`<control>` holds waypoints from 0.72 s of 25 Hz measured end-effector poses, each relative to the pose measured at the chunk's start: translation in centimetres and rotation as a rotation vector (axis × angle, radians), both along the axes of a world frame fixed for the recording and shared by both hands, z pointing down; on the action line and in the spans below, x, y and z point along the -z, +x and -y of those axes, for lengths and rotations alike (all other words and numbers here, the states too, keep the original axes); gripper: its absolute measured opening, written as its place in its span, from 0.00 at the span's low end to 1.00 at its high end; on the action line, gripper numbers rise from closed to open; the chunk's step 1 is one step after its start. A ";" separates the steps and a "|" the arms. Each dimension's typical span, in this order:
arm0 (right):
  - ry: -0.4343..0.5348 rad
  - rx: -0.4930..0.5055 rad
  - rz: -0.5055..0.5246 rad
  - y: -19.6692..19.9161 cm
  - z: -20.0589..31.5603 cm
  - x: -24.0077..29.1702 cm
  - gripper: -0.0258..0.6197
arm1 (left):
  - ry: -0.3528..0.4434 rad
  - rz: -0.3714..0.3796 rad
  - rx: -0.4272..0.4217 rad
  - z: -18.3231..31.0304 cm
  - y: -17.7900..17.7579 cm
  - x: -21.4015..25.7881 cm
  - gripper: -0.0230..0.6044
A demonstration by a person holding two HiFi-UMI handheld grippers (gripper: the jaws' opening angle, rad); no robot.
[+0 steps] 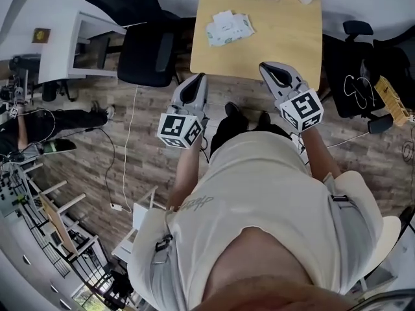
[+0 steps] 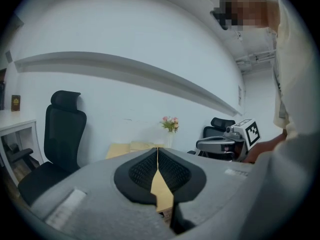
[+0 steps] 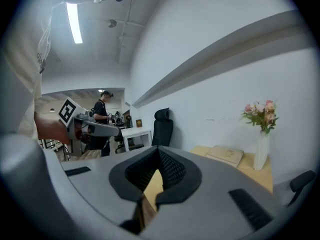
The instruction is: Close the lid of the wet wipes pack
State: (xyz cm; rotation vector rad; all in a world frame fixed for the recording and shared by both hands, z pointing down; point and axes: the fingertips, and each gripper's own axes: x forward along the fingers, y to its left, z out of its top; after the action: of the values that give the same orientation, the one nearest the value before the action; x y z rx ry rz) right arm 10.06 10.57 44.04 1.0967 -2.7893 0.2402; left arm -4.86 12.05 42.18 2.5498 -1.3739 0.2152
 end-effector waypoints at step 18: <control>-0.040 -0.284 0.007 -6.6 8.9 2.5 0.04 | 0.070 -0.092 -0.187 11.4 -6.3 1.4 0.06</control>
State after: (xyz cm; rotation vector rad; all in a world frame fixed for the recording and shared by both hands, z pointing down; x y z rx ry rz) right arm 3.47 1.65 41.51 1.4818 -2.6142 0.3269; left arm -11.13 0.66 40.79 2.7096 -1.1303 0.0821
